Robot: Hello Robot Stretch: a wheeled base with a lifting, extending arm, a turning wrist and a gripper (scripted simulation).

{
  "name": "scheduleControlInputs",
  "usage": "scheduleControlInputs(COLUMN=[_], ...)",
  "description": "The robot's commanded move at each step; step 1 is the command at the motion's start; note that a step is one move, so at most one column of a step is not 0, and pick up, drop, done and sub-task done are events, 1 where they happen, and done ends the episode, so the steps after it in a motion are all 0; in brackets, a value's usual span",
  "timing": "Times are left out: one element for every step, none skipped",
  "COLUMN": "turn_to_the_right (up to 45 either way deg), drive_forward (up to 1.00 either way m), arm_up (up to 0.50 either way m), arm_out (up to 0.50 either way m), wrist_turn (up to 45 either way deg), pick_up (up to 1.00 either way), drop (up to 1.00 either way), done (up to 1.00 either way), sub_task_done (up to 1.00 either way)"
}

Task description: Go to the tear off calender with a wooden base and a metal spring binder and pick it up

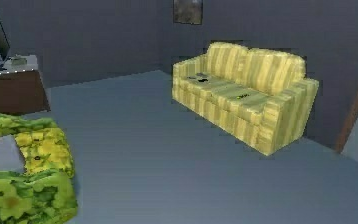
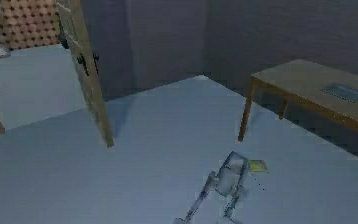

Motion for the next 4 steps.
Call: scheduleControlInputs(turn_to_the_right=[0.0,0.0,0.0,-45.0], drive_forward=[1.00,1.00,0.30,0.00], arm_up=[0.00,0.00,0.00,0.00], arm_out=[0.00,0.00,0.00,0.00], wrist_turn=[0.0,0.0,0.0,0.0], pick_up=[0.00,0.00,0.00,0.00], drop=[0.00,0.00,0.00,0.00], done=[0.00,0.00,0.00,0.00], sub_task_done=[0.00,0.00,0.00,0.00])
